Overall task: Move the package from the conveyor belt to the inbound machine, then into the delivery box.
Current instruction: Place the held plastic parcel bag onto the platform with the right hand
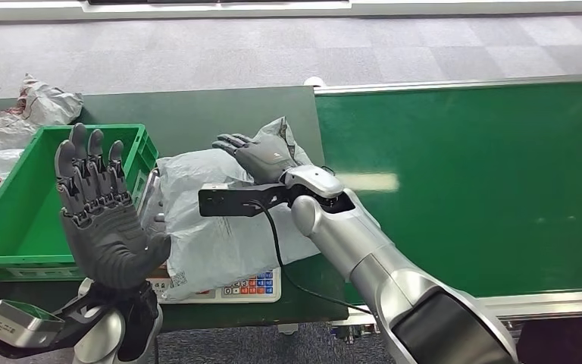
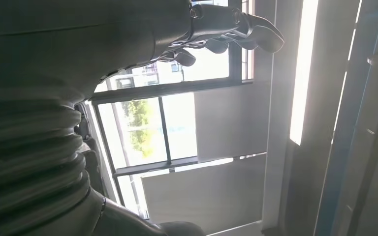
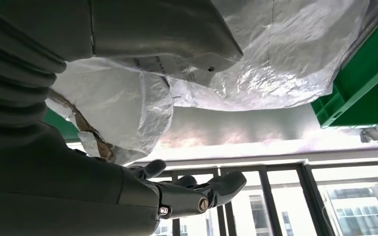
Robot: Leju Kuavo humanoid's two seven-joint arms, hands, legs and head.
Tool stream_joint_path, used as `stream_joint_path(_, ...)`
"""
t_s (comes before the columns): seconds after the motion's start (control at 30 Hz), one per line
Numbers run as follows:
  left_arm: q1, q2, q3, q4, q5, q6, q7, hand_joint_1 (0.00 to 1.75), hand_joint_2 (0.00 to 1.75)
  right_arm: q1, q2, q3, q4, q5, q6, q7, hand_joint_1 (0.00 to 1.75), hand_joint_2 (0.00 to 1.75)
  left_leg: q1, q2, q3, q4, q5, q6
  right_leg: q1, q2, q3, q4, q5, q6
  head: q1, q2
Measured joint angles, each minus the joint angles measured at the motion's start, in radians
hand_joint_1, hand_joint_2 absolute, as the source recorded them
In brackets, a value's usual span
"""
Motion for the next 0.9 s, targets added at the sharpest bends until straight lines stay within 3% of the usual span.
stream_joint_path(0.13, 0.009, 0.007, -0.011, -0.013, -0.006, 0.023, 0.000, 0.00, 1.75, 0.021, -0.003, 0.001, -0.002, 0.006, -0.106, 0.011, 0.00, 0.00, 0.000, 0.000, 0.000, 0.000, 0.000, 0.000, 0.000, 0.000, 0.000, 0.000, 0.000, 0.000, 0.000, 0.000)
stream_joint_path(0.23, 0.026, 0.011, -0.014, -0.029, -0.014, 0.054, 0.000, 0.00, 1.75, 0.052, -0.008, -0.008, -0.061, 0.063, -0.350, 0.092, 0.00, 0.00, 0.000, 0.000, 0.000, 0.000, 0.000, 0.000, 0.000, 0.000, 0.000, 0.000, 0.000, 0.000, 0.000, 0.000)
stream_joint_path(0.3, 0.041, 0.012, -0.017, -0.038, -0.016, 0.068, -0.001, 0.00, 1.75, 0.093, -0.013, -0.028, -0.162, 0.120, -0.591, 0.146, 0.00, 0.87, 0.000, 0.000, 0.000, 0.000, 0.000, 0.000, 0.000, 0.000, -0.001, 0.000, 0.000, 0.000, 0.000, 0.000)
stream_joint_path(0.37, 0.048, 0.013, -0.021, -0.036, -0.016, 0.072, -0.001, 0.00, 1.75, 0.150, -0.017, -0.068, -0.313, 0.154, -0.764, 0.126, 0.00, 1.75, 0.000, 0.000, 0.000, 0.000, -0.001, 0.000, 0.001, 0.000, -0.001, 0.000, 0.000, 0.000, 0.000, 0.000)
stream_joint_path(0.43, 0.044, 0.013, -0.027, -0.020, -0.018, 0.072, 0.000, 0.00, 1.75, 0.228, -0.015, -0.137, -0.515, 0.166, -0.825, 0.030, 0.00, 1.75, -0.001, -0.002, -0.001, 0.000, -0.001, 0.000, 0.002, -0.003, -0.001, -0.001, -0.001, 0.000, 0.000, 0.000)
stream_joint_path(0.53, 0.032, 0.013, -0.036, 0.022, -0.023, 0.069, 0.000, 0.00, 1.75, 0.322, -0.005, -0.263, -0.800, 0.125, -0.838, -0.111, 0.00, 1.75, -0.002, -0.006, -0.002, 0.000, -0.001, 0.001, 0.002, -0.007, -0.001, -0.001, -0.001, 0.000, 0.000, 0.000)
stream_joint_path(0.7, -0.017, 0.011, -0.042, 0.158, -0.086, 0.075, 0.018, 0.00, 1.75, 0.461, 0.001, -0.424, -1.220, -0.015, -0.841, -0.235, 0.00, 1.75, -0.003, -0.006, -0.001, 0.001, -0.001, 0.002, 0.001, -0.008, 0.001, -0.003, -0.001, 0.002, 0.000, 0.000)
stream_joint_path(0.8, -0.069, 0.011, -0.047, 0.273, -0.253, 0.099, 0.133, 0.00, 1.75, 0.515, 0.000, -0.455, -1.377, -0.041, -0.838, -0.245, 0.00, 1.75, -0.003, -0.004, 0.000, 0.001, -0.002, 0.003, 0.001, -0.006, 0.001, -0.003, -0.001, 0.002, 0.000, 0.000)
stream_joint_path(0.9, -0.143, 0.013, -0.079, 0.432, -0.562, 0.123, 0.314, 0.00, 1.75, 0.545, -0.003, -0.460, -1.483, -0.048, -0.836, -0.244, 0.00, 1.75, -0.004, -0.004, 0.001, 0.001, -0.002, 0.003, 0.001, -0.006, 0.002, -0.003, -0.001, 0.003, 0.000, 0.000)
